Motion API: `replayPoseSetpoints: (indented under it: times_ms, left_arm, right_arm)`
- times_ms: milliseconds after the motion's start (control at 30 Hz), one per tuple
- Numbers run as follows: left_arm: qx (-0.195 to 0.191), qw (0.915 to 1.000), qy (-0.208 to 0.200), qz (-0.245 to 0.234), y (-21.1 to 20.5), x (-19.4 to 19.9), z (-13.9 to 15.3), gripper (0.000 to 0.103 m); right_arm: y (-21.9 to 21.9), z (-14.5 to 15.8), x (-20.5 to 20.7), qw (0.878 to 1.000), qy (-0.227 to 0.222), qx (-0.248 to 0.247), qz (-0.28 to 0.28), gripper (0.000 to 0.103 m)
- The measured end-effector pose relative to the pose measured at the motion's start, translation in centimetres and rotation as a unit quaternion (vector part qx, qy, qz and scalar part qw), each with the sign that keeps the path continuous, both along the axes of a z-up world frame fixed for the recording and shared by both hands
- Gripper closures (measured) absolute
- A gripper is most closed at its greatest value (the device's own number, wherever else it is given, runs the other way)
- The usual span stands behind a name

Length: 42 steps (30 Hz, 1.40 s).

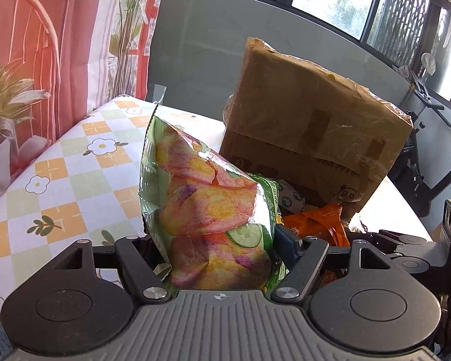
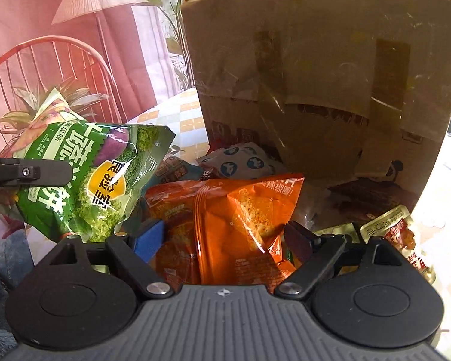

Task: Organize snacks
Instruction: 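Lift cucumber chip bag with left gripper while right gripper lifts orange bag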

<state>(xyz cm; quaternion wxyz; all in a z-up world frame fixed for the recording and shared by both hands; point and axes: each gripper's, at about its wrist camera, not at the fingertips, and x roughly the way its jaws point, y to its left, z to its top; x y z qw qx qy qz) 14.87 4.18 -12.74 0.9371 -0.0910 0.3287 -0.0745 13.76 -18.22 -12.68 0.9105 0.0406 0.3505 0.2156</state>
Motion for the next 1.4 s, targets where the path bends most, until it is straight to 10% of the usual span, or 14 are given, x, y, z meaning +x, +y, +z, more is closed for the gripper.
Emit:
replayPoseSetpoints:
  times_ms: [300,533,1000,1400]
  left_arm:
    - [0.004,1.0000,0.006,-0.006,-0.2,0.0,0.0,0.027]
    - [0.008,0.9999,-0.006,-0.006,-0.3,-0.2,0.4,0.027]
    - [0.008,0.9993,-0.033,0.013,0.6,-0.5,1.9,0.027]
    - [0.037,0.9898,-0.134,-0.029,-1.4,2.4,10.2,0.027]
  right_arm:
    - [-0.2,-0.6,-0.8,1.000,0.012,0.001,0.001,0.018]
    - [-1.0,0.7,-2.5,1.000,-0.015,0.017,-0.009,0.043]
    - [-4.2,3.6,-4.6,0.993,-0.079,0.041,-0.075,0.046]
    - [-8.5,9.5,-5.7,0.974,-0.195,0.037,-0.113,0.046]
